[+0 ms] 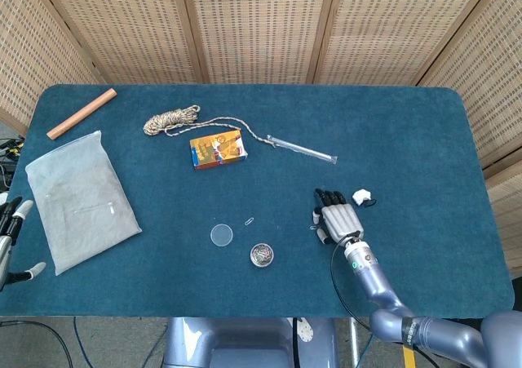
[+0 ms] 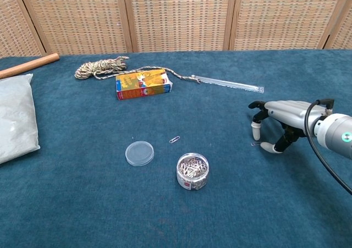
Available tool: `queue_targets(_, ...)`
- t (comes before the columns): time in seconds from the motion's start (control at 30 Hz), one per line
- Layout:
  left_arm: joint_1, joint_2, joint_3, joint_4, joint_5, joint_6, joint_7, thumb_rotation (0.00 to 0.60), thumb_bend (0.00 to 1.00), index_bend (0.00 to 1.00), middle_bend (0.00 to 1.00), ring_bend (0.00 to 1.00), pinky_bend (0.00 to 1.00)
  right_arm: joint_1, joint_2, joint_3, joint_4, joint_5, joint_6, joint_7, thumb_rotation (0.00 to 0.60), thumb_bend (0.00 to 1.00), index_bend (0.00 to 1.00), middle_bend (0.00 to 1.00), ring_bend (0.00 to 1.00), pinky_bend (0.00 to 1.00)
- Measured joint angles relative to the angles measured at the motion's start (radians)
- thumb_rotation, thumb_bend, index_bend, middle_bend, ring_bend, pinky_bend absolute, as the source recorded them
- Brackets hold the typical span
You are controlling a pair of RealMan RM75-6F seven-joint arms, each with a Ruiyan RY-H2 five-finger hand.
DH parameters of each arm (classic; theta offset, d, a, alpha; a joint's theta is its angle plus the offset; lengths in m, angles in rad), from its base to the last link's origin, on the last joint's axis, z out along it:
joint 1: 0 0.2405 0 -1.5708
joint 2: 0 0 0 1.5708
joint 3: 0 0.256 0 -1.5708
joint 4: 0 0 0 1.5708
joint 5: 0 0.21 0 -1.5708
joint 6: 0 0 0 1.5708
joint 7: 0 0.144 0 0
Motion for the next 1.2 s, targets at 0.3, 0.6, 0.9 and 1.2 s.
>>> queue_targets(0.3,-0.001,0.0,0.001,0.004,0.0,-0.002,-0.006,0.6,0.0,0.0,0.0,0.0,0.0,0.0,-0.028,-0.016,0.039,-0.018,0.01,-0.008,0.6,0.4,0.49,0.0,0.0,0.0)
queue_targets(0.6,0.0,0.001,0.002,0.002,0.004,0.001,-0.006,0.6,0.0,0.0,0.0,0.0,0.0,-0.001,-0.05,-0.023,0.075,-0.038,0.019,-0.01,0.6,0.4,0.59,0.0,0.0,0.0)
queue_targets(0.9,0.0,0.002,0.004,0.002,0.006,0.001,-0.01,0.6,0.0,0.0,0.0,0.0,0.0,-0.008,-0.059,-0.027,0.085,-0.057,0.028,-0.004,0.6,0.4,0.66,0.0,0.0,0.0)
queue_targets(1.2,0.0,0.002,0.005,0.002,0.006,0.001,-0.012,0.6,0.0,0.0,0.0,0.0,0.0,-0.015,-0.051,-0.024,0.065,-0.096,0.052,0.019,0.6,0.4,0.67,0.0,0.0,0.0)
